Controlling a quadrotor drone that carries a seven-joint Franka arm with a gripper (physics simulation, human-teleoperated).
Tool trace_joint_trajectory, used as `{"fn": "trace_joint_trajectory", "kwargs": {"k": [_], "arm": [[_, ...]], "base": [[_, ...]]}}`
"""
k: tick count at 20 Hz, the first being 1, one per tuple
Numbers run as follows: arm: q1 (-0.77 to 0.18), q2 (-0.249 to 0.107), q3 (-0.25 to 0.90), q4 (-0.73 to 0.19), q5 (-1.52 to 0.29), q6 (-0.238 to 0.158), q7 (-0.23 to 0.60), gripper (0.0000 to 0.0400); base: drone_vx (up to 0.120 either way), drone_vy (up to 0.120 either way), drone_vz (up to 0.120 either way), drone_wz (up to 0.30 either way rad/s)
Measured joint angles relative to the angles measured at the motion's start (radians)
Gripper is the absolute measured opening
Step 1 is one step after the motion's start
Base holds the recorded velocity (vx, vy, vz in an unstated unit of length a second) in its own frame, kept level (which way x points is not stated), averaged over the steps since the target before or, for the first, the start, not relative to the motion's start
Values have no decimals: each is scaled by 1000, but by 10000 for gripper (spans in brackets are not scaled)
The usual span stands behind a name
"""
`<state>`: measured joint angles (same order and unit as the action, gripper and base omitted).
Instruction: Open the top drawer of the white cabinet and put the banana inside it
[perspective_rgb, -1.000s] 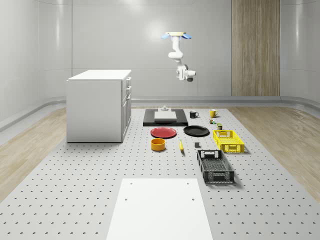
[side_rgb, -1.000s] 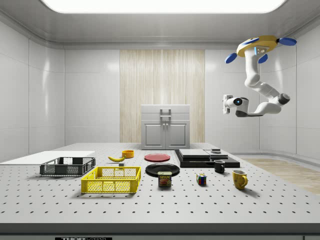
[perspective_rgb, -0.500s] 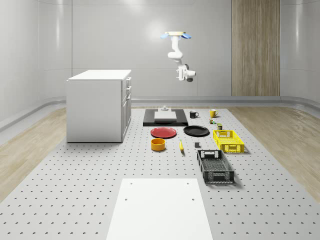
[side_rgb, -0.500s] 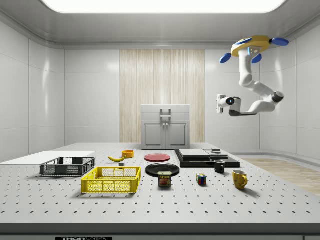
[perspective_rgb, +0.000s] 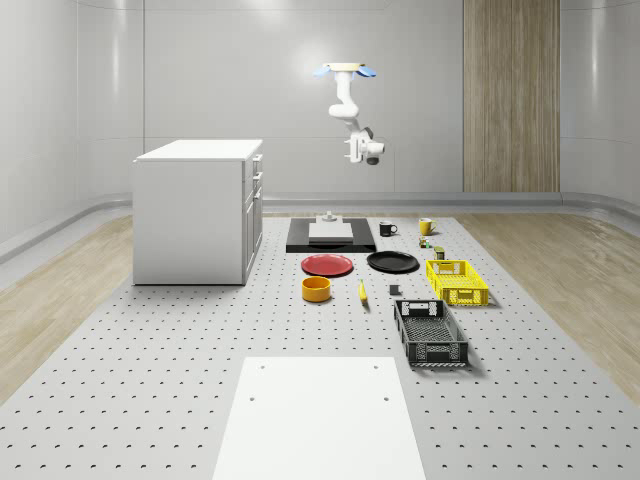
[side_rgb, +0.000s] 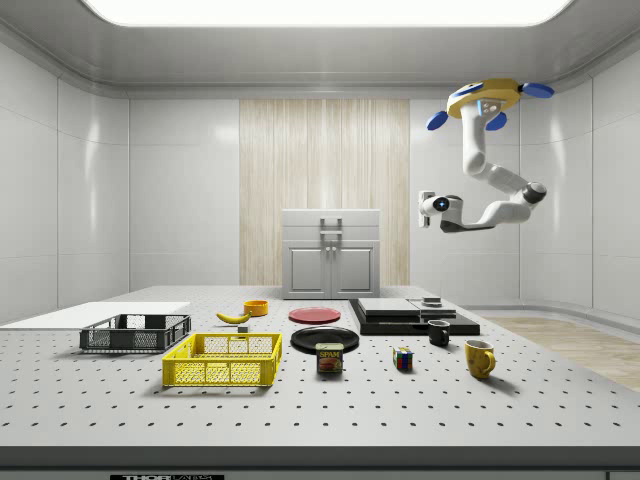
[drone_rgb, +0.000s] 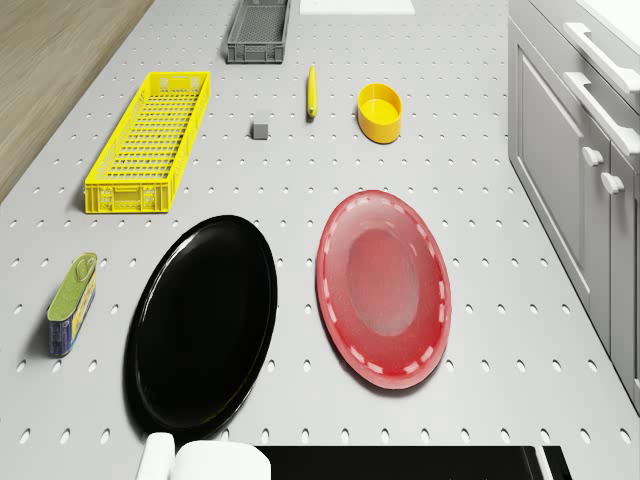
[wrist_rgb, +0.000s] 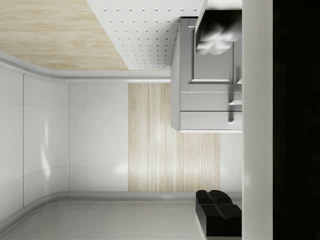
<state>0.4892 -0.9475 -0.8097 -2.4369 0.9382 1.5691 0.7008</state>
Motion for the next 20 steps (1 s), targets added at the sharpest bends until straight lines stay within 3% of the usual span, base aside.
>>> {"fn": "trace_joint_trajectory", "kwargs": {"k": [20], "arm": [[82,-78,-32,-10,-58,74,48,400]], "base": [[120,-120,0,0]]}}
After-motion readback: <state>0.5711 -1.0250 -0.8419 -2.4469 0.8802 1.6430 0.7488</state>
